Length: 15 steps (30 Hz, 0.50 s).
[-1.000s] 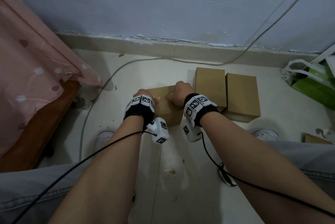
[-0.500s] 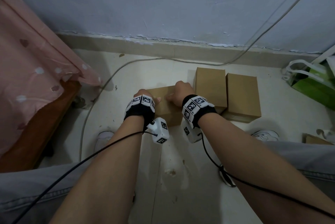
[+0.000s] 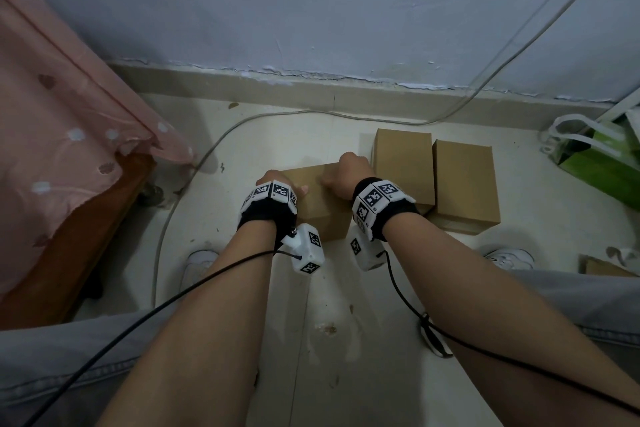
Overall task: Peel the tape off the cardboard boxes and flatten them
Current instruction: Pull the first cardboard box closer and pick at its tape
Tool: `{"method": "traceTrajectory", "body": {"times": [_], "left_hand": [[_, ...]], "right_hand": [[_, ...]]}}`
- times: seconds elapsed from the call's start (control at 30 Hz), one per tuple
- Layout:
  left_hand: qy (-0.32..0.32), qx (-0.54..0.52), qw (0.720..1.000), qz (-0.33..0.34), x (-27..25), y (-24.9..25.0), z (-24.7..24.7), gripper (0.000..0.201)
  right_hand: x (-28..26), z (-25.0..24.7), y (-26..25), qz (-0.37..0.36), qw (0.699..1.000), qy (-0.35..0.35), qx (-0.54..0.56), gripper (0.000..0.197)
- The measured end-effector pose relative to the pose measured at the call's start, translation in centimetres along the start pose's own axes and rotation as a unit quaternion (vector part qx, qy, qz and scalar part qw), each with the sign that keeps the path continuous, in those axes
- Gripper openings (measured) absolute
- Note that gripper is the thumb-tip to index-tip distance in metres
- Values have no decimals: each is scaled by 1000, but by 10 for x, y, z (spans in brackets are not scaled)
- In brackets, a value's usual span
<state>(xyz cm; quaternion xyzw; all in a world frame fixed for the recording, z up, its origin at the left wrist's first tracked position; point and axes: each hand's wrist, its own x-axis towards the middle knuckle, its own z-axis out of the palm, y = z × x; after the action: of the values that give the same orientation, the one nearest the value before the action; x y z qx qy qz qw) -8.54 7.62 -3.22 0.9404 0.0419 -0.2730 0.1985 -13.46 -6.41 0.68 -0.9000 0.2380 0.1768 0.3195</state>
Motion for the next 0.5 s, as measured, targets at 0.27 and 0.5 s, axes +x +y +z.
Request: {"method": "traceTrajectory", "body": {"times": [0.27,0.5], "left_hand": [[-5,8,1000,3,0,1,-1,44],[5,40,999,1,-3,2,-1,46]], "right_hand": [[-1,9,-8,3,998,40,-51,29],[-1,-7,-6,26,999,-9,22,19]]}}
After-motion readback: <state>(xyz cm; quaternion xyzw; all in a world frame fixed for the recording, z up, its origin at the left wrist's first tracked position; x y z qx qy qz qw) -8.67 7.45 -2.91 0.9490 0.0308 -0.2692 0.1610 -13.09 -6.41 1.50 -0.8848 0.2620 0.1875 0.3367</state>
